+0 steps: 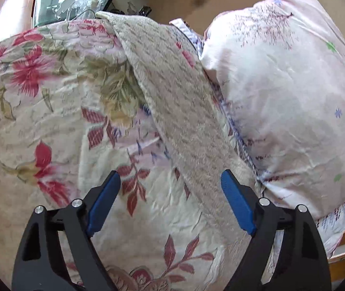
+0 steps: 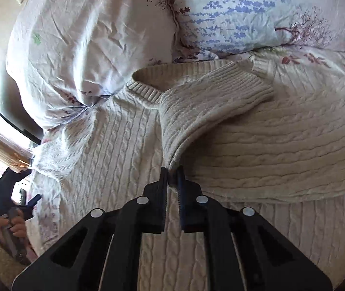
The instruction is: Fold small clothes
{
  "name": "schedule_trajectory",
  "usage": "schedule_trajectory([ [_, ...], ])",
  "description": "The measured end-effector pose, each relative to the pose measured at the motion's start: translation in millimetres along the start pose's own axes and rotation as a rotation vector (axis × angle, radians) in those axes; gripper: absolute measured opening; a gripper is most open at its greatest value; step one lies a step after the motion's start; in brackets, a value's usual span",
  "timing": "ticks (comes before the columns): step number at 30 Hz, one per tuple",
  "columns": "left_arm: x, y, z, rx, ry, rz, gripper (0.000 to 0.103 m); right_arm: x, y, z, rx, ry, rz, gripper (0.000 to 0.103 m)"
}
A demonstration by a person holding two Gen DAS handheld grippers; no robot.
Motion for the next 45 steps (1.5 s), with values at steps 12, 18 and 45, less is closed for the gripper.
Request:
schedule_trajectory([
  [12, -28, 12, 34, 0.093, 0.028, -0.247, 0.032, 16, -26, -46, -0.048, -0.036, 0.128, 0.067],
  [18, -26, 14, 36, 0.107, 0.002, -0.296, 0.022, 18, -53, -60, -0.021, -0.043, 0.196, 0.067],
  [45, -36, -79, 16, -0.002, -0.079, 0.156, 0.008, 19, -117, -86, 0.005, -0.111, 0.379, 0.067],
])
Point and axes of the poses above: each gripper's, at about its wrist camera, not at the fingertips, and z roughly the way its jaws point, y to its left, x to its underside, the point moved 1 cm from there along z, roughly the way its jaws point, and after that the axes turned 6 degrees about x, right-handed, at the moved point
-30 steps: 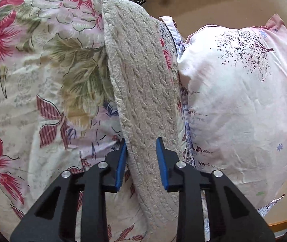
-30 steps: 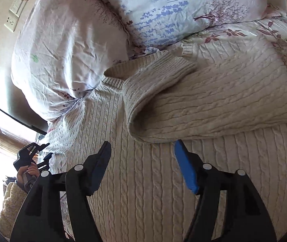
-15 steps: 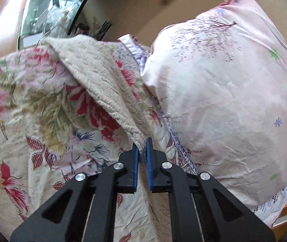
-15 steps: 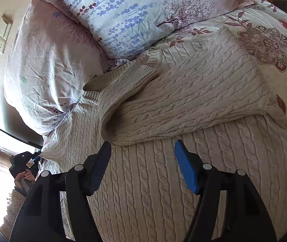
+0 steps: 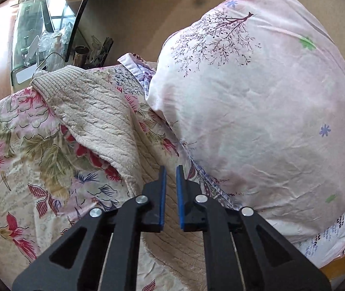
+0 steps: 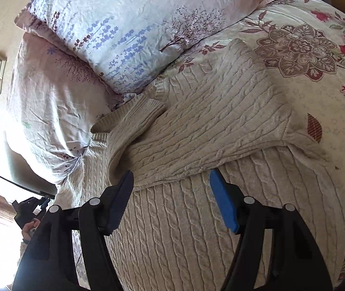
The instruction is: Fold small clothes
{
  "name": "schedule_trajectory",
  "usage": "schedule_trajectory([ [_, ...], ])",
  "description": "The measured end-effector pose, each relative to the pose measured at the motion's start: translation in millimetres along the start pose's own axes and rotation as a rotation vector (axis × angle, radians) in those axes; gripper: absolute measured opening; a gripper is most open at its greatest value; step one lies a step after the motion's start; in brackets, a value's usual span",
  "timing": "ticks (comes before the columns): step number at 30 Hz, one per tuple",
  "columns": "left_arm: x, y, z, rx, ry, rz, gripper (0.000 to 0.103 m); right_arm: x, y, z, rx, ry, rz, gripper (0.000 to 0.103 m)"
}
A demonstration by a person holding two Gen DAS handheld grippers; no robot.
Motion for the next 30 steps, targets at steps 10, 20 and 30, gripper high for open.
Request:
schedule_trajectory([
  [10, 7, 38, 10, -0.044, 0.08, -0.111, 0.032, -2, -3, 6, 0.002, 0.013, 0.011, 0.067],
  [20, 27, 50, 11, -0.024, 0.156, -0.23, 0.034, -2, 2, 10, 0.006, 0.021, -0.008, 0.067],
  [30, 23, 53, 20, -0.095, 0.139, -0.192, 0.022, -3, 7, 16, -0.001, 0.033, -0.019, 0.067],
])
Point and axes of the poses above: each gripper's, at about its wrist camera, not at the fingertips, and z roughly the way its jaws point, y to its left, x to its underside, the point moved 1 cm from there along z, roughly the way its jaws point, and after that the axes turned 6 degrees about x, right-handed, at the moved point
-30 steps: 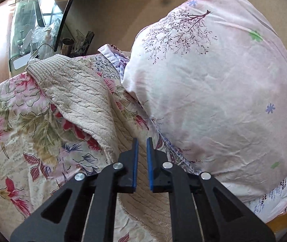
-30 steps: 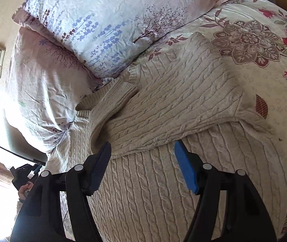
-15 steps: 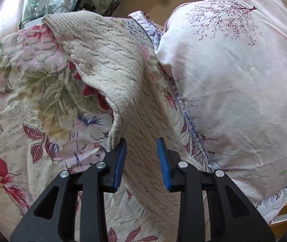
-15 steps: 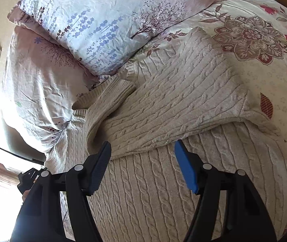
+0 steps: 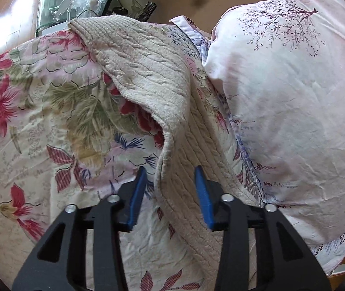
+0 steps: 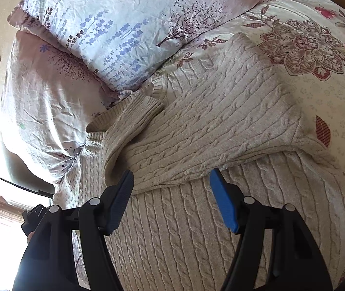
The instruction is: Fold small clothes
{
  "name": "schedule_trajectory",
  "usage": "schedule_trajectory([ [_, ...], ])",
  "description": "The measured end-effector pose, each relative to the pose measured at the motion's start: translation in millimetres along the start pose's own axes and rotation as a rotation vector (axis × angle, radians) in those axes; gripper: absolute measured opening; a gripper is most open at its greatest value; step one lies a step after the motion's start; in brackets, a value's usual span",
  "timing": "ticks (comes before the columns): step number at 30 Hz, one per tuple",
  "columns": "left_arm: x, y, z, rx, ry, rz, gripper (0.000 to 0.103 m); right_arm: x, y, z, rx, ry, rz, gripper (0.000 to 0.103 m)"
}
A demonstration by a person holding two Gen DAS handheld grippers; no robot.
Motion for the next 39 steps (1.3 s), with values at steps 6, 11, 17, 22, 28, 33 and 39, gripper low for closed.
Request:
schedule_trajectory([
  [6, -1, -25, -5, 0.004, -0.082, 0.113, 0.006, 2, 1, -4, 0.0, -0.006, -0.017, 0.067],
  [11, 34, -105, -26, 0.026, -0.149, 0.491, 0.006, -1, -12, -10, 0.005, -0.018, 0.015, 0.067],
  [17, 148, -201, -37, 0.189, -0.1, 1.009, 0.006, -4, -16, -18, -0.003, -0.034, 0.024, 0.067],
  [22, 290, -213, -14, 0.245, 0.117, 1.433, 0.006, -3, -20, -21, -0.017, -0.035, 0.044, 0.067],
  [28, 361, -170, 20, 0.155, 0.263, 1.541, 0.013, -21, -18, -22, -0.161, -0.017, 0.104, 0.067],
  [33, 341, -155, -14, 0.227, 0.205, 1.427, 0.052, -43, 11, 17, -0.253, 0.102, 0.139, 0.067],
  [39, 279, -132, -35, 0.225, 0.17, 1.126, 0.056, -59, 27, 69, -0.226, 0.192, 0.212, 0.057],
])
Point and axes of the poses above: each gripper's, at about its wrist camera, not at the fingertips, and z roughly the way its jaws point, y to its left, x to its underside, the point moved 1 cm from there along z, roughly the way its jaws point, and after that the axes turned 6 degrees about x, right-handed, at the moved point
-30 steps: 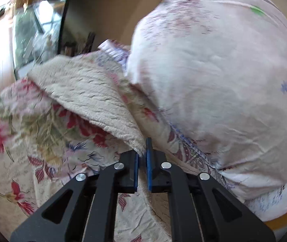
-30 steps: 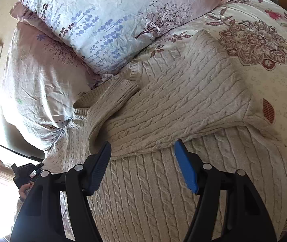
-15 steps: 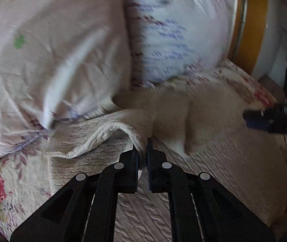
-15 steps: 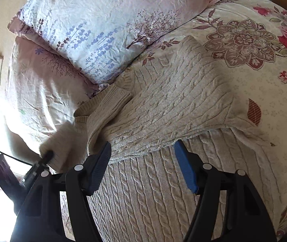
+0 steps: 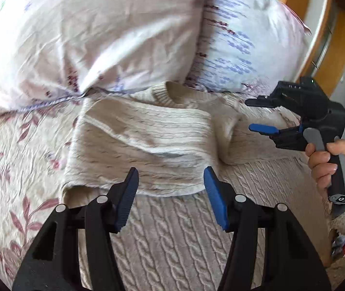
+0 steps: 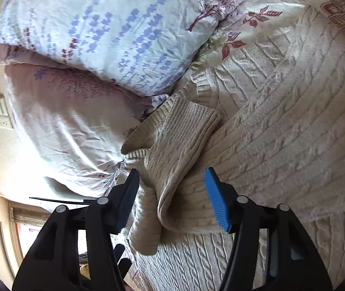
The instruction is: Fold small clothes
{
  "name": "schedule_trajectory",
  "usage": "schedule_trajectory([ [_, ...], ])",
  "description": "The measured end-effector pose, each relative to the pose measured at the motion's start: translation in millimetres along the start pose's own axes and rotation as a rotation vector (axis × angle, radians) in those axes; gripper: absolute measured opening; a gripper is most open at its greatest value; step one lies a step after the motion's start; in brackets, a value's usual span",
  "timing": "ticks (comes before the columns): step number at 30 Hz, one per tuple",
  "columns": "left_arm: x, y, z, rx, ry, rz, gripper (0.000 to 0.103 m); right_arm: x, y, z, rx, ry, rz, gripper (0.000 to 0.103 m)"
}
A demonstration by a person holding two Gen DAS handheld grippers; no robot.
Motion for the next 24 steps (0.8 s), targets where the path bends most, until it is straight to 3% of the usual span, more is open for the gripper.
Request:
schedule_trajectory([
  [2, 2, 15, -6, -0.034, -0.003, -0.054, 0.056, -8, -3, 12, 0.025, 0.006, 0.045, 0.052],
  [5, 3, 29, -10, -0.072, -0.004, -0.104, 0.056, -15, -1, 25, 0.022, 0.0, 0.073, 0.035],
  [6, 3, 33, -12, -0.079, -0.003, -0.118, 0.058, -17, 1, 28, 0.016, -0.003, 0.064, 0.019],
  [7, 4, 36, -14, -0.087, -0.002, -0.131, 0.058, -19, 5, 31, 0.023, -0.009, 0.044, 0.011],
  [10, 1, 42, -14, -0.101, -0.004, -0.15, 0.058, -21, 19, 14, 0.021, -0.081, -0.02, 0.01],
  [15, -6, 55, -9, -0.126, -0.006, -0.184, 0.06, -24, 61, -51, -0.014, -0.272, -0.199, 0.01],
  [20, -12, 66, -4, -0.125, -0.011, -0.245, 0.06, 5, 124, -99, -0.064, -0.407, -0.459, 0.01],
  [22, -13, 67, -3, -0.129, -0.012, -0.249, 0.06, 20, 142, -105, -0.051, -0.42, -0.559, 0.01],
  [24, -12, 68, -3, -0.136, -0.014, -0.254, 0.06, 40, 156, -89, -0.005, -0.371, -0.665, 0.01],
])
Point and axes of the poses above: each gripper's, at about its wrist camera, not at the fingertips, and z roughly the way its jaws point, y to its left, x to its underside, the point moved 1 cm from there along z, roughly the way its jaws point, and after that the axes turned 6 degrees about x, right-handed, at the moved point
